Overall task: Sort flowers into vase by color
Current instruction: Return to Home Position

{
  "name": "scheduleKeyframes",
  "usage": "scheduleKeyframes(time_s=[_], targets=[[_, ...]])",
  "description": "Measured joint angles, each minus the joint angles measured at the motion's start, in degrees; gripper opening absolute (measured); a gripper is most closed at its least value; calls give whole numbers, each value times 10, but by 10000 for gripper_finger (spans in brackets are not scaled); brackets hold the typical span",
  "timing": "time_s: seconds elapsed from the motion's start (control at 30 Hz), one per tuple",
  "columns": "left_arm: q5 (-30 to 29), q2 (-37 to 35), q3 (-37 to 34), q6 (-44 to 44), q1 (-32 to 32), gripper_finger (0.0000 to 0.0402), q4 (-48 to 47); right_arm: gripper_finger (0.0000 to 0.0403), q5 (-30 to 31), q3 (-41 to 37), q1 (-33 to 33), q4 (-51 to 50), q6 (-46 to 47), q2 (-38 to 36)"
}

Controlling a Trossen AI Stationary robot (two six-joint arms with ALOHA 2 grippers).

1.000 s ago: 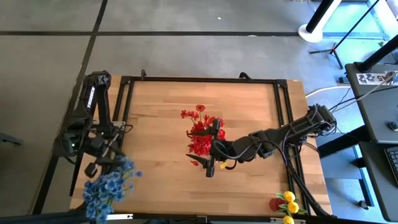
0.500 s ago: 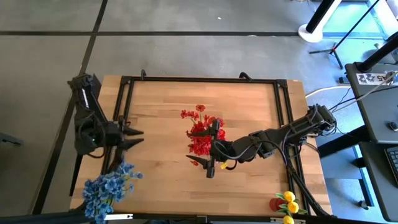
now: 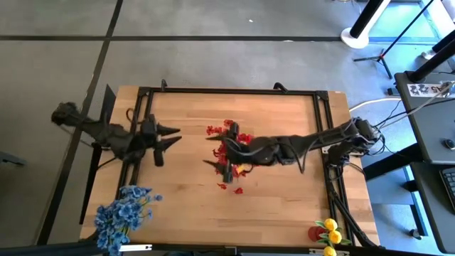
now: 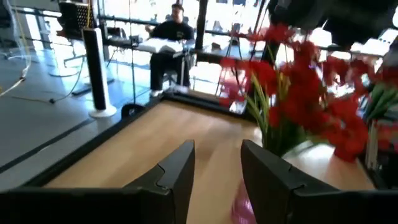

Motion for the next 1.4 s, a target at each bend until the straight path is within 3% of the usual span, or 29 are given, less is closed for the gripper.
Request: scheduleKeyframes(time_s=[0.2, 0.37, 0.57, 0.8, 0.93, 1.1, 1.17, 1.3, 1.4], targets=[[160, 9, -11, 22, 180, 128, 52, 325, -4, 0, -34, 13, -40, -18], [252, 5, -74, 28, 275, 128, 125, 325, -5, -23, -47, 8, -61, -70], [324, -21, -143, 44, 312, 127, 177, 325, 9, -155, -66, 40, -59, -185], [381, -95, -172, 49, 312, 127, 157, 325, 56, -364, -68, 70, -41, -398], [361, -116, -173, 43, 312, 127, 157, 325, 57, -464, -68, 69, -6, -519], [307, -122, -173, 17, 312, 127, 175, 325, 61, -565, -69, 65, 15, -612], [301, -122, -173, -10, 312, 127, 169, 325, 61, -600, -69, 67, 32, -630], [301, -122, -206, 23, 312, 127, 203, 325, 58, -669, -73, 70, 86, -624], [305, -131, -244, 34, 312, 127, 248, 325, 40, -721, -90, 141, 90, -597]])
